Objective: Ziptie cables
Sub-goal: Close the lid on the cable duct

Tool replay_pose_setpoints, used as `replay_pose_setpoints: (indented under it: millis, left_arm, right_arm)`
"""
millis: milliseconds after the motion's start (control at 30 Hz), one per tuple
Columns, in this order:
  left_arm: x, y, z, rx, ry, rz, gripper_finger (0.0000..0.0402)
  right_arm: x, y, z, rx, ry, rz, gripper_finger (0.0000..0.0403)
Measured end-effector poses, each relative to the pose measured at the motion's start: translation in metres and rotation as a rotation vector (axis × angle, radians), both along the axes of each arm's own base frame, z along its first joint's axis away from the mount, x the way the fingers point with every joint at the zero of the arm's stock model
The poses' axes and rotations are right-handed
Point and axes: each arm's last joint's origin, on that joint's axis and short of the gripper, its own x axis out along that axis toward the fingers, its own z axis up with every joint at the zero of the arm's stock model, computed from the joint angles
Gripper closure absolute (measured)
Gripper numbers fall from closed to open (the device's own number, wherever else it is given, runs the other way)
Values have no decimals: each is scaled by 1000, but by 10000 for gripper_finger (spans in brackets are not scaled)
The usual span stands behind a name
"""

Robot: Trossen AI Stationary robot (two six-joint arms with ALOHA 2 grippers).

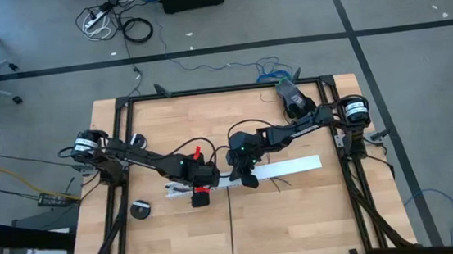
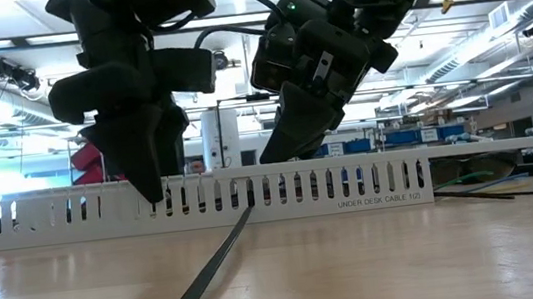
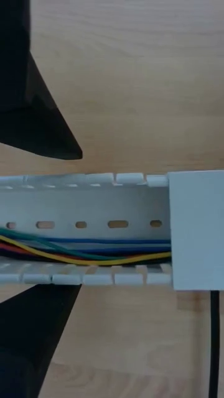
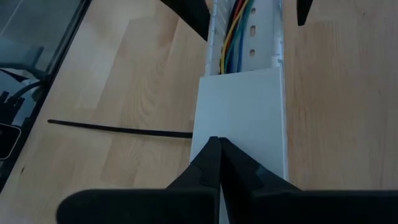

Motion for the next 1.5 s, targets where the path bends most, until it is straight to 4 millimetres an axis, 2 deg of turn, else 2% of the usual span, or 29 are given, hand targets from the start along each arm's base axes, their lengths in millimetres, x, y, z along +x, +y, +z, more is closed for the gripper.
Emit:
replay_pose_setpoints:
  millis: [167,600,1500]
  left_arm:
    - [1,0,0,9,-6,-15,94]
    - [2,0,-6,2,-66,-17,147]
    - [5,0,-5,9,-98,-21,149]
  right_arm:
    - [0,0,0,11,-4,7,403]
    - [0,1,0,9,-20,28,403]
    - [5,-12,3,14,-116,64,403]
